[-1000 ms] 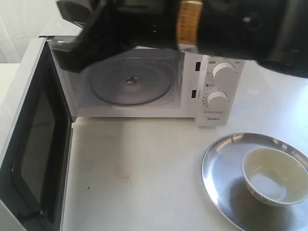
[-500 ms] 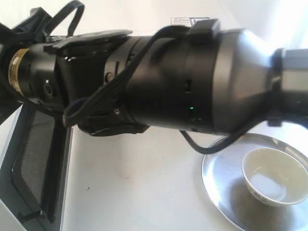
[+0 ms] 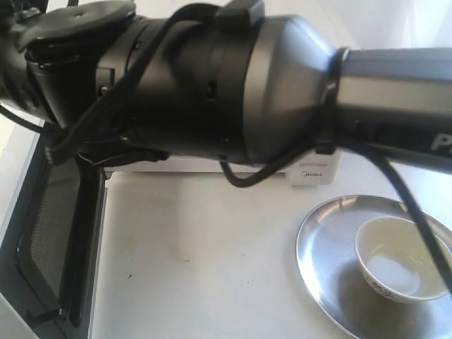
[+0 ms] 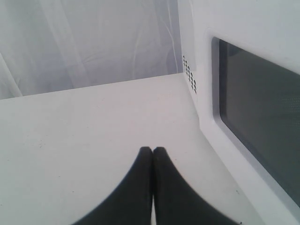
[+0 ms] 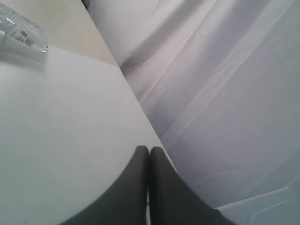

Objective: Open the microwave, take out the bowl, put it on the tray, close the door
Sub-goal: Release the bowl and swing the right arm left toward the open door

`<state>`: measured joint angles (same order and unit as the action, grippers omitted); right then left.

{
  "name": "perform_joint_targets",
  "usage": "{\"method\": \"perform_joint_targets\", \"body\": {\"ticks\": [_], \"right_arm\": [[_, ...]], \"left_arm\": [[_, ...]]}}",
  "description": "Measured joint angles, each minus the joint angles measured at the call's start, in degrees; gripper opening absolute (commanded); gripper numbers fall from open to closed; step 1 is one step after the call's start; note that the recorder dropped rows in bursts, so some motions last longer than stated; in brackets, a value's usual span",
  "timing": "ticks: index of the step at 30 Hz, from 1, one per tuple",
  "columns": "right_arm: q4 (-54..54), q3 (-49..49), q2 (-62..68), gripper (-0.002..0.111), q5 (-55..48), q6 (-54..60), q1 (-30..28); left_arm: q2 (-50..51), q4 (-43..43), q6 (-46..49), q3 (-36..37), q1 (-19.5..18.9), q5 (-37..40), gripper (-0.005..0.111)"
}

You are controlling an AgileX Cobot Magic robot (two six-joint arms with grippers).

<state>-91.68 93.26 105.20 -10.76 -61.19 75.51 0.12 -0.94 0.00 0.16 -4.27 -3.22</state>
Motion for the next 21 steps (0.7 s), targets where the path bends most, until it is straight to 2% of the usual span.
{"method": "perform_joint_targets", "body": {"ticks": [9, 17, 21], "right_arm": [[-0.1, 0.9, 5.2, 0.0, -2.6, 0.2, 3.0], [0.3, -2.0, 5.6, 0.0, -17.4, 2.8, 6.8], [-0.1, -4.6, 5.2, 0.0, -30.4, 3.4, 7.2]], "left_arm": [[0.0, 0.0, 0.0, 0.0, 0.0, 0.0, 0.0], [0.0, 0.0, 0.0, 0.0, 0.0, 0.0, 0.0], [0.0, 0.0, 0.0, 0.0, 0.0, 0.0, 0.0]]}}
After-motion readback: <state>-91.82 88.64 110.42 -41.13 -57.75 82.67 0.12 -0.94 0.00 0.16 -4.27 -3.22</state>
